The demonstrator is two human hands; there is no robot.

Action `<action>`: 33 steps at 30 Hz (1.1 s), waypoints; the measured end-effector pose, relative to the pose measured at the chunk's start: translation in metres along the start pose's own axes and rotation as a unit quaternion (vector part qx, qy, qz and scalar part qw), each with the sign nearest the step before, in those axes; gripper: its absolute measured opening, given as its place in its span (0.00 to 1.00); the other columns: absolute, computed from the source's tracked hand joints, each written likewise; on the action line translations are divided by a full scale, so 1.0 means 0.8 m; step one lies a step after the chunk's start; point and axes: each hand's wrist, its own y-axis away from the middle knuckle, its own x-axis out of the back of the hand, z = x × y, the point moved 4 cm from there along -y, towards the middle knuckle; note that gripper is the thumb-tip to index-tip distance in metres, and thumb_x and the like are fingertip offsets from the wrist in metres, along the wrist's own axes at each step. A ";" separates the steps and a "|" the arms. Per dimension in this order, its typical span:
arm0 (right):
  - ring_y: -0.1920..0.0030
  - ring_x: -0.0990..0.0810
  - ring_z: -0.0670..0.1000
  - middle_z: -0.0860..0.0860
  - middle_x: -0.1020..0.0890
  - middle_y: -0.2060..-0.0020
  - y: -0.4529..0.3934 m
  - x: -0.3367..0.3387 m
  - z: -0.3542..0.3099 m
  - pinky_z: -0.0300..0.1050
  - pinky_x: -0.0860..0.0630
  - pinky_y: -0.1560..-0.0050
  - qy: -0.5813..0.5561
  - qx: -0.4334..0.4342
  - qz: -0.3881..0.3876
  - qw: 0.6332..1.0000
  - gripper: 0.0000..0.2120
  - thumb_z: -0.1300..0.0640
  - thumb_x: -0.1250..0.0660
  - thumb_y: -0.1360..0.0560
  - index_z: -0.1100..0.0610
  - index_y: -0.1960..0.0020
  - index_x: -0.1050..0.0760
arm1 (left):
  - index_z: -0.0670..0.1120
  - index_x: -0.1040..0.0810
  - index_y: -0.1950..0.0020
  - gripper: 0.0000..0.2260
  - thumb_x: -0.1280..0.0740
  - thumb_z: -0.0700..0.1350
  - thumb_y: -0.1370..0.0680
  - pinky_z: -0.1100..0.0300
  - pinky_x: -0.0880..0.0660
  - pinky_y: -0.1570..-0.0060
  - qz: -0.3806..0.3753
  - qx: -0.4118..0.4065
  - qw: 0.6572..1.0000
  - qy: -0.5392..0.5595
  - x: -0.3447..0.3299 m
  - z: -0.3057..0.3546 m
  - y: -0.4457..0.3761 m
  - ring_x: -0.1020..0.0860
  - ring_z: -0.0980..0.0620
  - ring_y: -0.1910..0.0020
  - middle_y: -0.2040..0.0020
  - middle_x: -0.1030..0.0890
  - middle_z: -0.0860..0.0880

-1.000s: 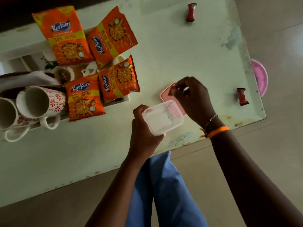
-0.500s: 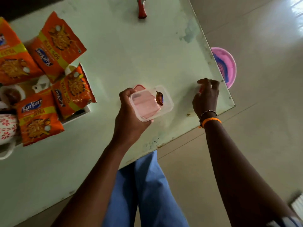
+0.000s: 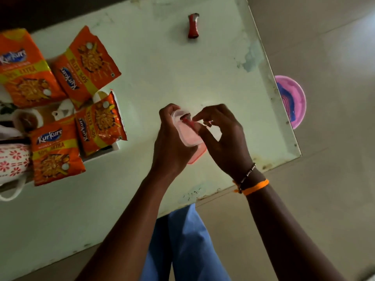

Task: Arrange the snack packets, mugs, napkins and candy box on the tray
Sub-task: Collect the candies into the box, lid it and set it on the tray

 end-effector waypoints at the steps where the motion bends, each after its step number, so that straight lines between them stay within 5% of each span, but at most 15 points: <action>1: 0.56 0.23 0.51 0.53 0.22 0.56 -0.009 -0.003 -0.003 0.38 0.27 0.54 -0.009 0.001 0.002 1.000 0.05 0.65 0.36 0.27 0.60 0.54 0.21 | 0.56 0.41 0.43 0.32 0.24 0.46 0.37 0.56 0.22 0.55 0.010 0.001 1.000 0.003 0.003 0.000 -0.004 0.22 0.48 0.47 0.43 0.26 0.53; 3: 0.58 0.21 0.54 0.55 0.21 0.58 -0.033 -0.004 -0.004 0.46 0.24 0.55 -0.048 -0.004 0.028 0.998 0.07 0.66 0.38 0.26 0.61 0.56 0.22 | 0.57 0.42 0.44 0.33 0.23 0.44 0.38 0.51 0.20 0.53 0.019 0.009 1.000 0.016 0.008 -0.001 -0.008 0.23 0.49 0.46 0.43 0.29 0.54; 5: 0.57 0.21 0.52 0.55 0.21 0.57 -0.070 -0.005 -0.002 0.42 0.24 0.55 -0.058 -0.007 0.050 0.997 0.08 0.66 0.39 0.26 0.61 0.55 0.21 | 0.57 0.42 0.44 0.36 0.22 0.40 0.40 0.50 0.20 0.49 0.019 0.018 0.999 0.028 0.013 -0.005 -0.014 0.26 0.51 0.42 0.42 0.30 0.54; 8: 0.49 0.22 0.51 0.57 0.23 0.46 -0.140 -0.018 0.012 0.41 0.24 0.48 0.007 -0.026 0.031 0.999 0.12 0.68 0.39 0.27 0.60 0.47 0.23 | 0.50 0.41 0.39 0.38 0.22 0.38 0.40 0.53 0.22 0.44 0.031 0.025 0.998 0.046 0.020 -0.011 -0.021 0.29 0.53 0.38 0.37 0.29 0.49; 11: 0.34 0.32 0.59 0.60 0.35 0.33 -0.208 -0.043 0.029 0.49 0.34 0.31 0.090 -0.069 -0.049 0.992 0.24 0.66 0.37 0.29 0.56 0.33 0.32 | 0.53 0.42 0.41 0.36 0.22 0.40 0.39 0.63 0.24 0.45 0.058 0.041 0.995 0.070 0.024 -0.014 -0.026 0.29 0.55 0.40 0.38 0.29 0.49; 14: 0.28 0.44 0.62 0.59 0.44 0.27 -0.249 -0.064 0.045 0.45 0.43 0.30 0.182 -0.099 -0.091 0.974 0.28 0.61 0.37 0.27 0.51 0.29 0.38 | 0.53 0.41 0.40 0.36 0.22 0.41 0.39 0.81 0.30 0.56 0.089 0.050 0.992 0.077 0.026 -0.016 -0.028 0.29 0.55 0.43 0.42 0.31 0.53; 19: 0.35 0.37 0.61 0.55 0.31 0.35 -0.254 -0.061 0.057 0.46 0.34 0.39 0.235 -0.099 -0.037 0.966 0.22 0.58 0.39 0.26 0.53 0.32 0.33 | 0.49 0.41 0.37 0.37 0.22 0.45 0.39 0.81 0.30 0.57 0.114 0.043 0.989 0.088 0.030 -0.016 -0.031 0.28 0.54 0.43 0.42 0.30 0.51; 23: 0.40 0.28 0.56 0.53 0.22 0.46 -0.197 -0.039 0.038 0.22 0.47 0.49 0.193 -0.024 0.005 0.981 0.13 0.58 0.37 0.26 0.53 0.43 0.23 | 0.49 0.41 0.37 0.38 0.21 0.46 0.38 0.79 0.27 0.56 0.123 0.037 0.989 0.077 0.032 -0.016 -0.036 0.27 0.54 0.43 0.42 0.30 0.51; 28: 0.45 0.26 0.50 0.50 0.20 0.50 -0.082 -0.028 -0.014 0.36 0.42 0.42 0.128 0.093 -0.064 0.985 0.08 0.56 0.33 0.27 0.53 0.49 0.20 | 0.62 0.44 0.45 0.34 0.23 0.51 0.37 0.79 0.28 0.61 0.126 0.040 0.988 0.082 0.034 -0.017 -0.036 0.26 0.58 0.50 0.48 0.30 0.58; 30: 0.42 0.29 0.51 0.48 0.20 0.46 -0.054 -0.027 -0.012 0.37 0.39 0.40 0.112 0.076 -0.101 0.986 0.08 0.56 0.33 0.27 0.52 0.49 0.20 | 0.63 0.45 0.45 0.33 0.23 0.51 0.36 0.74 0.25 0.60 0.118 0.037 0.989 0.077 0.037 -0.020 -0.032 0.24 0.57 0.50 0.48 0.29 0.57; 33: 0.48 0.28 0.44 0.43 0.22 0.53 -0.040 -0.013 0.006 0.40 0.35 0.44 0.065 0.003 -0.041 0.997 0.11 0.66 0.36 0.30 0.53 0.54 0.21 | 0.59 0.41 0.43 0.34 0.22 0.46 0.37 0.74 0.24 0.57 0.092 0.029 0.992 0.079 0.039 -0.027 -0.019 0.24 0.57 0.49 0.46 0.28 0.56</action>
